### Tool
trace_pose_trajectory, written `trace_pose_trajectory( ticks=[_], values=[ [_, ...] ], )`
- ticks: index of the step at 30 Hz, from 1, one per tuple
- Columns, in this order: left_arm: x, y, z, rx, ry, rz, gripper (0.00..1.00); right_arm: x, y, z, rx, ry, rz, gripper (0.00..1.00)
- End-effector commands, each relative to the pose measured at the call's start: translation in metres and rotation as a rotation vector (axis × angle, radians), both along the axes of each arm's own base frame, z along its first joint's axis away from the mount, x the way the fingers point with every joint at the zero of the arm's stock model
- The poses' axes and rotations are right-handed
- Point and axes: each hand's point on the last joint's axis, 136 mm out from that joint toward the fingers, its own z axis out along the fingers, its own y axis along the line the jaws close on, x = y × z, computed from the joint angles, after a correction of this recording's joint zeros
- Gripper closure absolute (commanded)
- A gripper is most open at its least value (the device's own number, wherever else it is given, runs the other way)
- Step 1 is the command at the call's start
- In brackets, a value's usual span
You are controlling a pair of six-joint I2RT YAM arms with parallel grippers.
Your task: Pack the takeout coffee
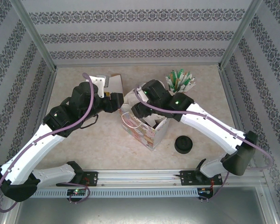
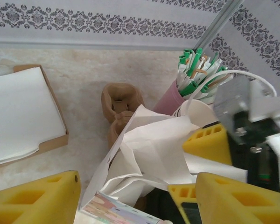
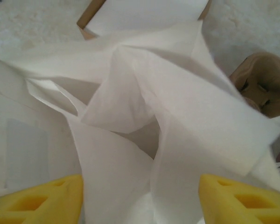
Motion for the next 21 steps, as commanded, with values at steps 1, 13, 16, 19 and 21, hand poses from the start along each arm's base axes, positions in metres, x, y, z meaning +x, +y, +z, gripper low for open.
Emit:
trace_pose_trajectory(
  ticks=[1, 13, 16, 19, 21],
  values=[
    [-0.003, 0.007, -0.004, 0.017, 0.009, 0.021, 0.33, -0.007, 0.002, 0.040, 0.098, -0.052, 0.004, 0.33],
    [-0.005, 0.035, 0.016, 0.079, -0.101, 0.095, 0.30, -0.022, -0.046, 0.121, 0.250, -0.303, -0.078, 0.39],
    [-0.004, 0.054, 0.021, 0.132, -0.181, 0.155, 0.27, -0.023, -0.084, 0.144, 0.274, -0.469, -0.180, 0.33],
    [0.001, 0.087, 0.013, 0.231, -0.238, 0.305, 0.15, -0.023, -0.128, 0.156, 0.274, -0.637, -0.314, 0.23],
    [0.004, 0.108, 0.007, 0.276, -0.273, 0.401, 0.08, -0.023, -0.157, 0.157, 0.268, -0.707, -0.414, 0.19]
  ],
)
